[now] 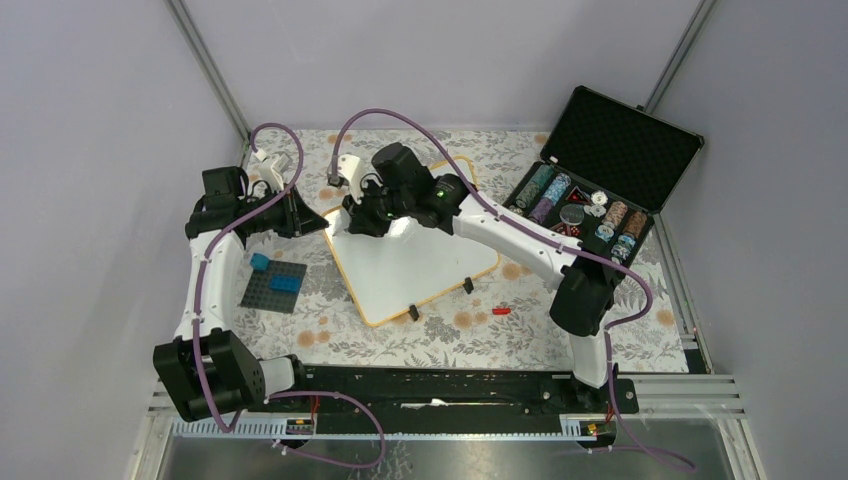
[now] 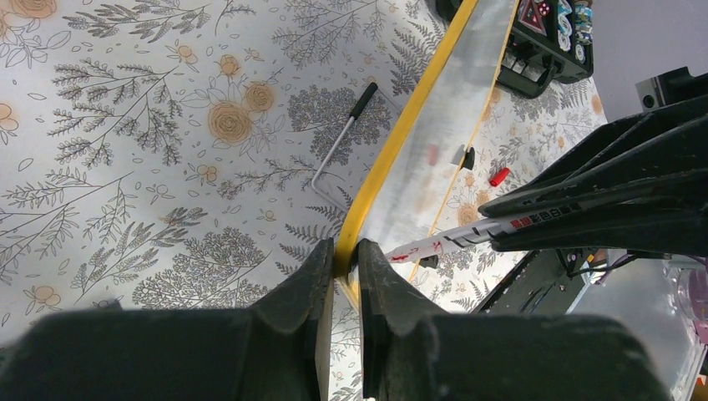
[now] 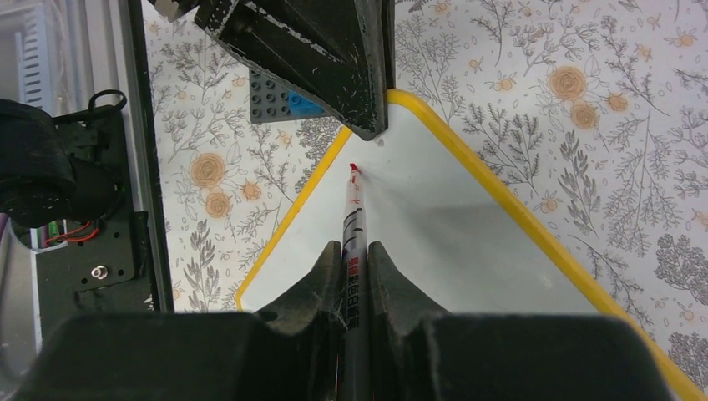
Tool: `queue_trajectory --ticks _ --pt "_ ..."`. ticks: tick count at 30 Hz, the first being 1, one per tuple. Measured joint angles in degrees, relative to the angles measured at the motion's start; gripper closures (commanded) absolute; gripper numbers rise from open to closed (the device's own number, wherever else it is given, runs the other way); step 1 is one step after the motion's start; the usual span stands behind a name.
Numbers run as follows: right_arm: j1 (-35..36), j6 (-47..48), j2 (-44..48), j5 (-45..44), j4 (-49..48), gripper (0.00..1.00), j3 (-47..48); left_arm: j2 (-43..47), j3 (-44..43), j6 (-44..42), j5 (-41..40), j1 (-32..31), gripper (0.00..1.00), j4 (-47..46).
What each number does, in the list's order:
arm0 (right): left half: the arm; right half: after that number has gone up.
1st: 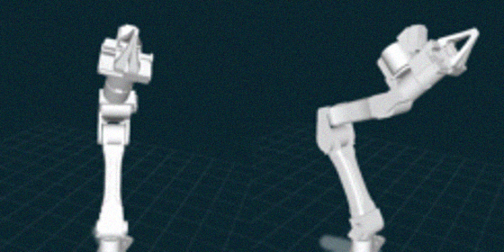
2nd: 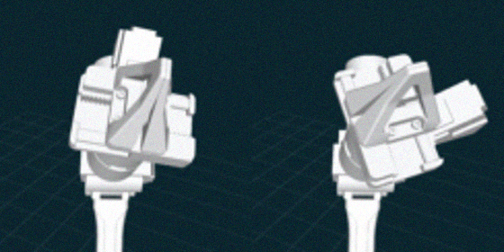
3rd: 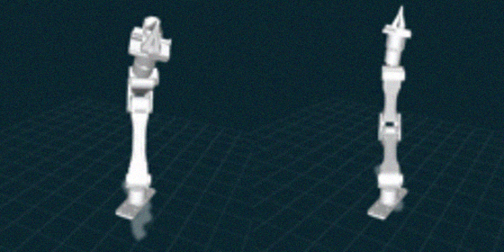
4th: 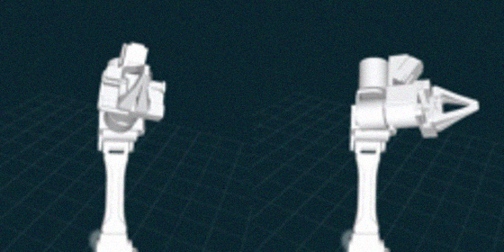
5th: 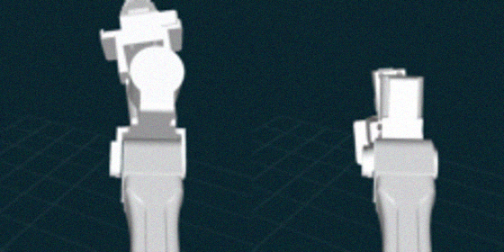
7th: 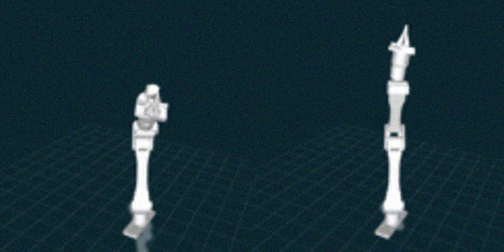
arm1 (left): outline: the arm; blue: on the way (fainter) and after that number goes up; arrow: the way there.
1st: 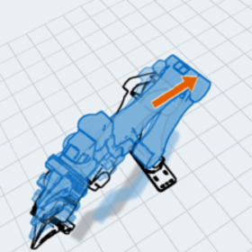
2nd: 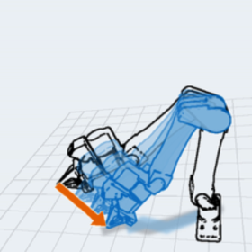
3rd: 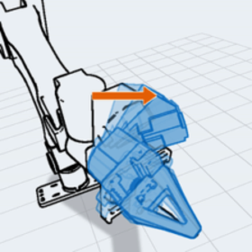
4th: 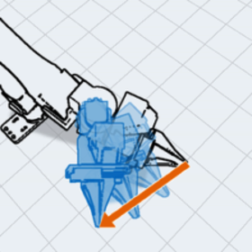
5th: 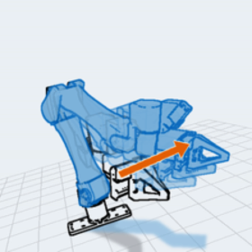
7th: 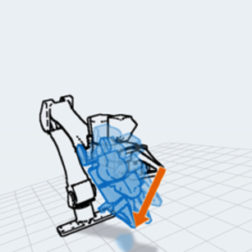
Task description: Write a sentence on the whiteboard
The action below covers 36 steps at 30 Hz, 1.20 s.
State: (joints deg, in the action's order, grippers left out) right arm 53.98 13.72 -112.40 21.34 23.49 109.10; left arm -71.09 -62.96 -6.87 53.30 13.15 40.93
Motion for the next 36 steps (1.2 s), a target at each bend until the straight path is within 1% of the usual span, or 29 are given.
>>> queue_trajectory --ticks 10,23,32,36 --pt "-0.52 0.94 0.66 -1.36 0.0 1.0 -0.76 -0.26 0.0 0.02 -0.55 0.0 1.0 -0.33" --pt "-3.39 1.6 3.61 -1.77 0.24 1.0 -3.43 -0.26 0.0 0.02 -0.63 0.0 1.0 -0.37" --pt "-3.67 1.51 4.02 3.28 1.51 1.0 -3.45 -0.24 0.0 0.04 -0.55 0.0 1.0 -0.33" --pt "-3.67 1.49 4.02 3.87 1.53 1.0 -3.45 -0.24 0.0 0.04 -0.52 0.0 1.0 -0.33"
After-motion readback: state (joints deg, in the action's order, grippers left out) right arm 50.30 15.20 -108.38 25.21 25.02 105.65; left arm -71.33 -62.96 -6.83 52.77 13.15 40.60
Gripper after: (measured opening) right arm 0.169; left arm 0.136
